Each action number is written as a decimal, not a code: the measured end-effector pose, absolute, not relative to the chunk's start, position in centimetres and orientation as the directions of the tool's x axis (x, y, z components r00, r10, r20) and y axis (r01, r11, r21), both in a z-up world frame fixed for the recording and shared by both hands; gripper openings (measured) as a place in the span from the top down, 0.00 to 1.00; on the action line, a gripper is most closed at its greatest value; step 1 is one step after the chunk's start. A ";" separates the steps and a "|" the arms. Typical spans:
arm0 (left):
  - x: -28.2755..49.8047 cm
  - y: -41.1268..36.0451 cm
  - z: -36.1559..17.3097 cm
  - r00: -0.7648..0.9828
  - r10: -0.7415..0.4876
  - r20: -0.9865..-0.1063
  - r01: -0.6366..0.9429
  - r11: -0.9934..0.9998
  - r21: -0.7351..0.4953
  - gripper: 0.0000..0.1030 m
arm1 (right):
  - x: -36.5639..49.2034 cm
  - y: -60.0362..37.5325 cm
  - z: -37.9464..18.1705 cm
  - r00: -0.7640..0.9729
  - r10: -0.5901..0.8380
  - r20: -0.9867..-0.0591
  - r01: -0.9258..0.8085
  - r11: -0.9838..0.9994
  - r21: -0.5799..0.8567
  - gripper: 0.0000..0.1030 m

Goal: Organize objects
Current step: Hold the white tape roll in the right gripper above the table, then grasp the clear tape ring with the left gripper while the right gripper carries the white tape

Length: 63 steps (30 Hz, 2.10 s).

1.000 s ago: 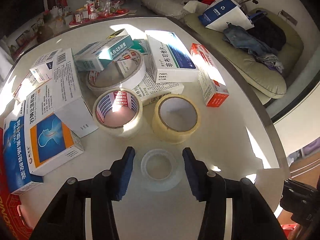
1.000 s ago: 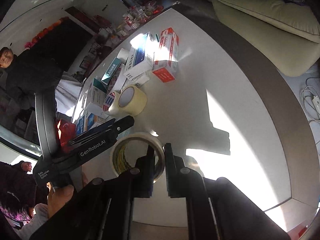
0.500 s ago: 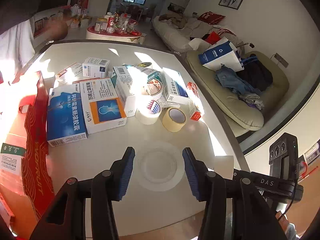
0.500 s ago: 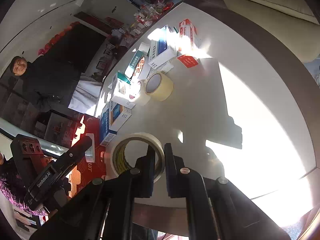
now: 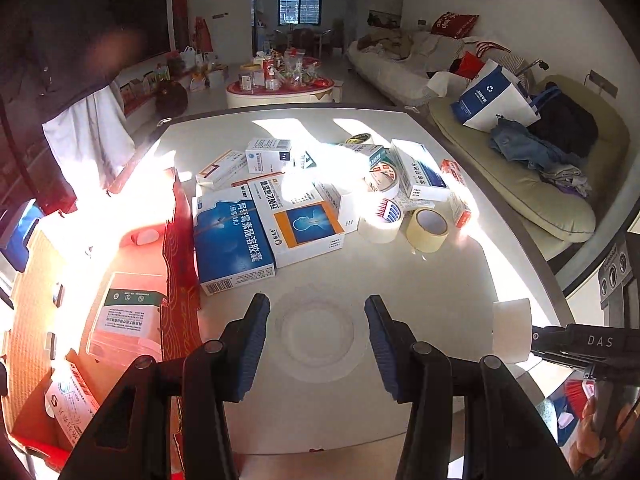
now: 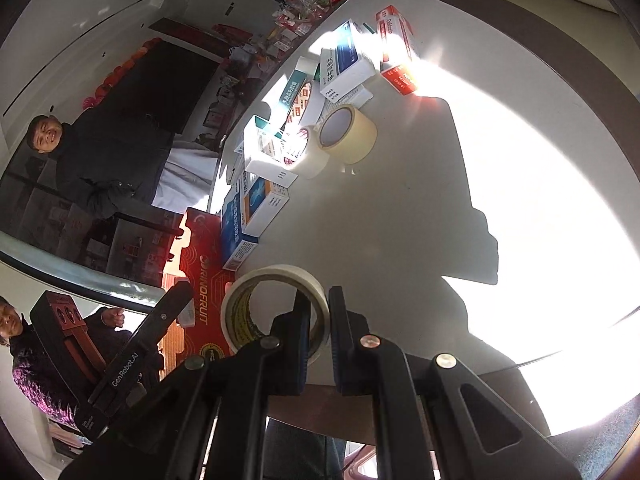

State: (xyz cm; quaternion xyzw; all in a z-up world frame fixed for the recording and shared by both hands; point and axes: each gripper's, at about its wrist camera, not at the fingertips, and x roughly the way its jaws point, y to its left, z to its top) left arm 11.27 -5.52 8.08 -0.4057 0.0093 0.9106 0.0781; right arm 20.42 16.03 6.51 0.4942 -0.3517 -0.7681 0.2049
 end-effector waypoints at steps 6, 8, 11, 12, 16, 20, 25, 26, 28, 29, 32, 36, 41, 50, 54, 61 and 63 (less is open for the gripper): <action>11.5 -5.5 8.5 -0.675 0.129 -0.726 -0.152 -0.988 -0.035 0.49 | 20.4 15.6 6.7 -0.421 -0.661 -0.621 -0.021 -0.677 0.736 0.91; 11.6 -5.5 8.6 -0.680 0.126 -0.722 -0.153 -0.988 -0.028 0.49 | 20.4 15.4 6.7 -0.419 -0.662 -0.622 -0.020 -0.678 0.735 0.91; 11.7 -5.5 8.6 -0.685 0.124 -0.718 -0.152 -0.988 -0.025 0.49 | 20.5 15.3 6.7 -0.418 -0.663 -0.621 -0.019 -0.677 0.736 0.91; 11.7 -5.5 8.6 -0.686 0.122 -0.717 -0.151 -0.988 -0.024 0.49 | 20.5 15.3 6.7 -0.418 -0.663 -0.621 -0.019 -0.677 0.735 0.91; 11.9 -5.4 8.7 -0.692 0.117 -0.712 -0.150 -0.988 -0.017 0.49 | 20.5 15.3 6.7 -0.419 -0.662 -0.621 -0.021 -0.677 0.736 0.91; 12.0 -5.3 8.8 -0.702 0.108 -0.704 -0.152 -0.988 -0.001 0.49 | 20.5 15.3 6.7 -0.420 -0.663 -0.620 -0.022 -0.676 0.737 0.91; 12.3 -5.1 8.8 -0.707 0.110 -0.699 -0.157 -0.988 0.003 0.49 | 20.5 15.3 6.6 -0.420 -0.663 -0.620 -0.021 -0.676 0.737 0.91; 12.2 -5.1 8.9 -0.708 0.111 -0.698 -0.157 -0.988 0.002 0.49 | 20.5 15.3 6.6 -0.420 -0.663 -0.620 -0.022 -0.675 0.737 0.91; 12.2 -5.1 8.9 -0.709 0.112 -0.696 -0.158 -0.987 0.002 0.49 | 20.4 15.3 6.6 -0.420 -0.662 -0.621 -0.022 -0.676 0.737 0.91; 12.2 -5.1 8.9 -0.709 0.113 -0.696 -0.158 -0.987 0.001 0.49 | 20.4 15.3 6.6 -0.419 -0.663 -0.620 -0.022 -0.675 0.737 0.91; 12.3 -5.1 8.9 -0.708 0.115 -0.697 -0.158 -0.987 -0.002 0.49 | 20.4 15.3 6.5 -0.419 -0.664 -0.620 -0.023 -0.675 0.738 0.91; 12.3 -5.4 9.0 -0.701 0.141 -0.699 -0.165 -0.986 -0.033 0.49 | 20.4 15.3 6.4 -0.415 -0.670 -0.616 -0.029 -0.667 0.745 0.91; 12.3 -5.7 9.0 -0.692 0.176 -0.700 -0.172 -0.982 -0.077 0.49 | 20.5 15.1 6.4 -0.409 -0.675 -0.614 -0.028 -0.663 0.748 0.91; 12.4 -6.4 9.0 -0.686 0.205 -0.698 -0.170 -0.978 -0.119 0.49 | 20.4 14.7 6.3 -0.398 -0.683 -0.612 -0.030 -0.657 0.753 0.91; 12.5 -7.0 9.1 -0.684 0.241 -0.689 -0.178 -0.970 -0.163 0.49 | 20.4 14.6 6.0 -0.388 -0.703 -0.595 -0.039 -0.633 0.773 0.91; 12.7 -10.2 10.5 -0.700 0.314 -0.641 -0.150 -0.943 -0.299 0.49 | 20.2 14.2 5.0 -0.359 -0.811 -0.462 -0.077 -0.468 0.880 0.91; 13.0 -11.8 11.0 -0.720 0.299 -0.627 -0.116 -0.942 -0.315 0.49 | 20.0 13.6 5.1 -0.349 -0.835 -0.425 -0.074 -0.428 0.901 0.90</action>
